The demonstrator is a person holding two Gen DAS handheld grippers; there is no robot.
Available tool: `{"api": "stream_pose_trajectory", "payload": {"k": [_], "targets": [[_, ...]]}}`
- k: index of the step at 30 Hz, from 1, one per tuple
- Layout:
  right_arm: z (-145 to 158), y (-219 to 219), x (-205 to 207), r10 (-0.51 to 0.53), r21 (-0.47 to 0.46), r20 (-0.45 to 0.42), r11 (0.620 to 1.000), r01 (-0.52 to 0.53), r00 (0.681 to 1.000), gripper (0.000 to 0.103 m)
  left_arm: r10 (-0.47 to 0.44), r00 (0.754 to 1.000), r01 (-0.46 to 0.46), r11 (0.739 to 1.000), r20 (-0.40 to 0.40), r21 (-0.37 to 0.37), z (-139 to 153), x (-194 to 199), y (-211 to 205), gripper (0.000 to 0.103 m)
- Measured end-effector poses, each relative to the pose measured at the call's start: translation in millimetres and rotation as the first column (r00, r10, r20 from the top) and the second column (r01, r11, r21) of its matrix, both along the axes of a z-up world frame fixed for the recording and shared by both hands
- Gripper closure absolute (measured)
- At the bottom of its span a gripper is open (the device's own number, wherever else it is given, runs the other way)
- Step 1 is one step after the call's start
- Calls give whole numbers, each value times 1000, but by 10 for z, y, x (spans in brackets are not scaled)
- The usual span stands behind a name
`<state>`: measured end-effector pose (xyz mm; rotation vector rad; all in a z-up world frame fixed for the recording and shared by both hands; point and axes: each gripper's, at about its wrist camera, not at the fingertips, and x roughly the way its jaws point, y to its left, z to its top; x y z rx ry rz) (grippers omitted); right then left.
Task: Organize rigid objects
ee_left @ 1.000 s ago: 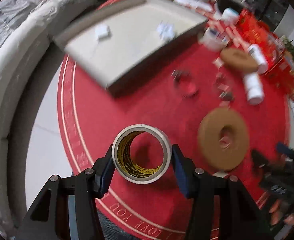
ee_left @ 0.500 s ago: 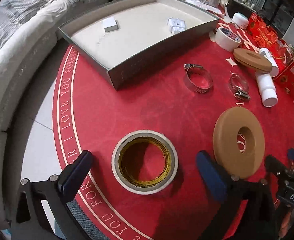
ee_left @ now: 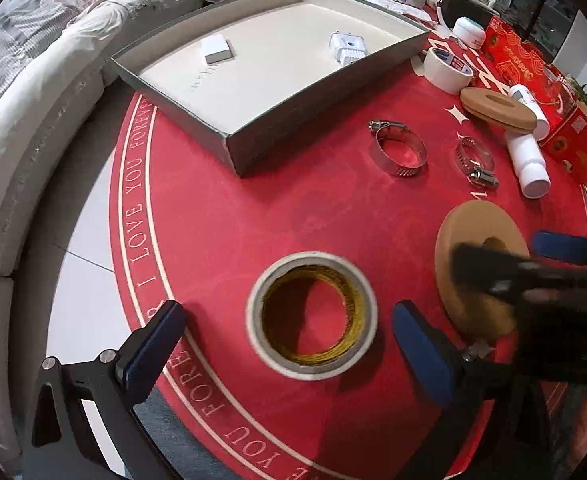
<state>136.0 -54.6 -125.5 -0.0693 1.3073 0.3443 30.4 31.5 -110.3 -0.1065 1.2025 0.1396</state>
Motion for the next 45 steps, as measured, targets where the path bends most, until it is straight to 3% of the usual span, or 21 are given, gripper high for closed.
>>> {"api": "stream_pose_trajectory", "payload": {"k": [2,5,14,23,29,45], "targets": [[-105,209,38,46,-26,-52,999,-48,998,0,-2,1000,2,1000,1,1,6,-17,23,0],[-155,387,-14,105,-143,-11,984,-106,994,0,-19,1000,19,1000,8,1,12,-33,1,0],[-180,-449,11,-65,-132,-24,989,62,998,0,-122,992,122,993,30,9,20,68,-358,0],[-168,-407,51,-56,-131,-11,990,54,998,0,-131,991,131,991,24,5,14,78,-322,0],[-168,-504,93,-39,-136,-33,990,34,999,0,-41,999,41,999,2,-1,35,194,-73,0],[-175,-498,55,-35,-128,-2,991,34,999,0,-40,999,40,999,31,5,50,138,-107,0]]}}
